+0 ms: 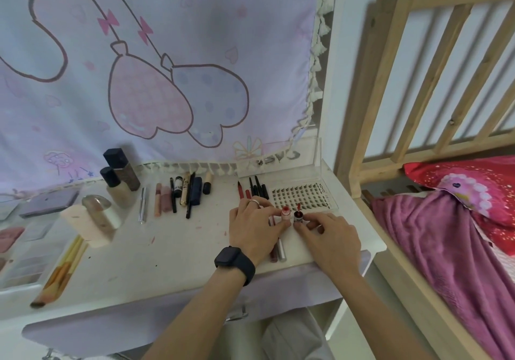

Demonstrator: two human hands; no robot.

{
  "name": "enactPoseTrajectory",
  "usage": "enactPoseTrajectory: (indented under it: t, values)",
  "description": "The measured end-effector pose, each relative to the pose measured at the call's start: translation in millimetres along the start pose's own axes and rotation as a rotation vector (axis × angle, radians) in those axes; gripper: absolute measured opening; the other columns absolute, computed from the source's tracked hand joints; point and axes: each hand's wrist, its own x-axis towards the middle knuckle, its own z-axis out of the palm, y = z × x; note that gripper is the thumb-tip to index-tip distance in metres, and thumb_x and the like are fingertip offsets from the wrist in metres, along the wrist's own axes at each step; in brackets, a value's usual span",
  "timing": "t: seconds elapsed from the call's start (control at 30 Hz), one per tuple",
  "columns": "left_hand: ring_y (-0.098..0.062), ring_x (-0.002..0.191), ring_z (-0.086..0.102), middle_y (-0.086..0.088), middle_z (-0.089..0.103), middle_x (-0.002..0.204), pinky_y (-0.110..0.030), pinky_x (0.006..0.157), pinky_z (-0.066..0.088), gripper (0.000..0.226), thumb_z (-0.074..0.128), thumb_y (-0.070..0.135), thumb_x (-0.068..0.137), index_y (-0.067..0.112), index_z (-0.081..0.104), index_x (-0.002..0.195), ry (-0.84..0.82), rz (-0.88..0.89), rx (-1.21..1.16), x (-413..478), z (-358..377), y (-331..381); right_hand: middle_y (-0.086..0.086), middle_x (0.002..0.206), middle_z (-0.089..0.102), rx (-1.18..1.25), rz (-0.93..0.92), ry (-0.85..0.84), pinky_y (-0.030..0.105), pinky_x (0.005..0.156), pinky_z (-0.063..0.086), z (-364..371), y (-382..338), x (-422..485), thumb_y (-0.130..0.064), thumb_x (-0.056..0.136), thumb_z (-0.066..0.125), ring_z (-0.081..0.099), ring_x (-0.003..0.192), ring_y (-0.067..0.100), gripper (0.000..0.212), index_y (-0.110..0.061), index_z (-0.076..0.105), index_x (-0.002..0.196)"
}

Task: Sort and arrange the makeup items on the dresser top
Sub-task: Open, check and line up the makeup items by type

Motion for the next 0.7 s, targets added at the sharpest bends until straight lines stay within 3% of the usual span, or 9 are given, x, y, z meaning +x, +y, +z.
enactPoseTrajectory:
  t: [0.23, 0.5, 0.63, 0.7]
  values:
    - [-0.01, 0.12, 0.039, 0.017, 0.054, 0.122, -0.031, 0.098, 0.029, 0.036, 0.058, 0.06, 0.088, 0.039, 0.07, 0.115, -0.045, 0.006, 0.032, -1.6, -3.2, 2.0, -0.02, 0.087, 0.066, 0.0, 0.01, -0.011, 0.034, 0.08, 0.045, -1.2, -0.9, -1.7, -0.058, 0.086, 0.066, 0.056, 0.084, 0.009, 0.023, -0.038, 0.074, 0.095]
    - [-0.012, 0.124, 0.039, 0.014, 0.054, 0.124, -0.033, 0.101, 0.03, 0.034, 0.058, 0.056, 0.089, 0.037, 0.07, 0.116, -0.066, 0.005, -0.025, -1.3, -8.9, -0.4, -0.017, 0.09, 0.067, -0.039, 0.011, -0.049, 0.036, 0.083, 0.047, -5.8, -3.4, -1.9, -0.058, 0.087, 0.066, 0.057, 0.087, 0.011, 0.028, -0.035, 0.075, 0.1]
    - [-0.011, 0.122, 0.04, 0.012, 0.054, 0.123, -0.03, 0.098, 0.029, 0.03, 0.06, 0.046, 0.09, 0.037, 0.066, 0.118, -0.013, -0.029, -0.107, -8.7, -19.7, -14.4, -0.018, 0.084, 0.061, -0.014, 0.007, -0.05, 0.034, 0.083, 0.045, -9.7, -4.9, -5.4, -0.047, 0.087, 0.072, 0.055, 0.086, 0.012, 0.023, -0.029, 0.074, 0.1]
    - [-0.01, 0.119, 0.042, 0.013, 0.055, 0.121, -0.028, 0.096, 0.029, 0.032, 0.059, 0.043, 0.091, 0.039, 0.062, 0.122, 0.019, -0.058, -0.142, -17.3, -27.3, -26.7, -0.018, 0.085, 0.062, 0.042, 0.006, -0.051, 0.028, 0.079, 0.043, -14.3, -3.6, -9.4, -0.039, 0.088, 0.073, 0.055, 0.085, 0.01, 0.017, -0.027, 0.073, 0.1]
